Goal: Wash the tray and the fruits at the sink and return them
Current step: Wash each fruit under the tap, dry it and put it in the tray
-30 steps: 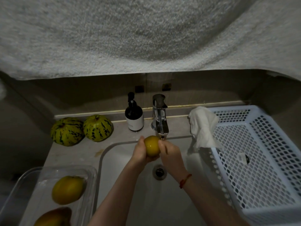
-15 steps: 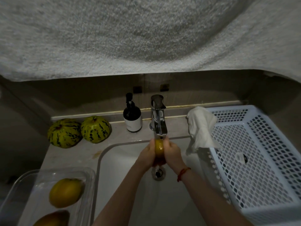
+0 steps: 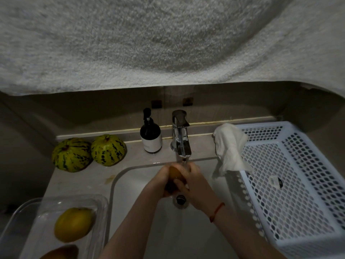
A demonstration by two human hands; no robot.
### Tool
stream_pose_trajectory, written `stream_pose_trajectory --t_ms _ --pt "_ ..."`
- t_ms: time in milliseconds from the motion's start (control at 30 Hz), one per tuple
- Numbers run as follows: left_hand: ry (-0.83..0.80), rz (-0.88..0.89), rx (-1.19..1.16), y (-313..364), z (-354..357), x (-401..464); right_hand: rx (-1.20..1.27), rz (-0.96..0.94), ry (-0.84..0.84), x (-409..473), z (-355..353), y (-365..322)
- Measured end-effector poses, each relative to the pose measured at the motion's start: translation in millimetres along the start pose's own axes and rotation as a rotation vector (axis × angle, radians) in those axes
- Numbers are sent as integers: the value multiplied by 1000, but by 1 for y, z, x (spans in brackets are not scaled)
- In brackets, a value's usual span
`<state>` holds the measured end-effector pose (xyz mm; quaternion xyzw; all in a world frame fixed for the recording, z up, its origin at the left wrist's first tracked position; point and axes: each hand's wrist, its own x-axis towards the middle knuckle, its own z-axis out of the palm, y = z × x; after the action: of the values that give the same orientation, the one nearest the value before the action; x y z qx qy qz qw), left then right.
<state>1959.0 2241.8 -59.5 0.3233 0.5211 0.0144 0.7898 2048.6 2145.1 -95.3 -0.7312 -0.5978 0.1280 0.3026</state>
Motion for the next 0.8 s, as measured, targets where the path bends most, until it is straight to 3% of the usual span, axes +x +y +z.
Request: stream_pose_trajectory --t_ms 67,133,233,300,367,400,467,567,667,800 --pt "-33 -26 -28 -1 3 -5 264 74 82 4 2 -6" --pt "-48 67 -46 -3 10 0 473 237 244 13 7 -17" --pt "222 424 302 -19 21 16 810 728 430 32 12 -26" --pt "301 625 423 -30 20 19 1048 1043 359 42 10 -22" --pt "295 787 593 -37 18 21 1310 1177 249 46 4 -18" --pt "265 848 639 -39 17 22 1384 1184 238 47 3 -17" --pt "191 896 492 -37 20 15 1361 1142 259 47 6 -19" --pt "188 794 195 -26 22 7 1070 911 358 44 12 -25" --pt "101 443 -30 -10 23 9 845 603 332 32 12 -31" --pt "-21 -93 -316 7 8 4 465 154 160 12 4 -26"
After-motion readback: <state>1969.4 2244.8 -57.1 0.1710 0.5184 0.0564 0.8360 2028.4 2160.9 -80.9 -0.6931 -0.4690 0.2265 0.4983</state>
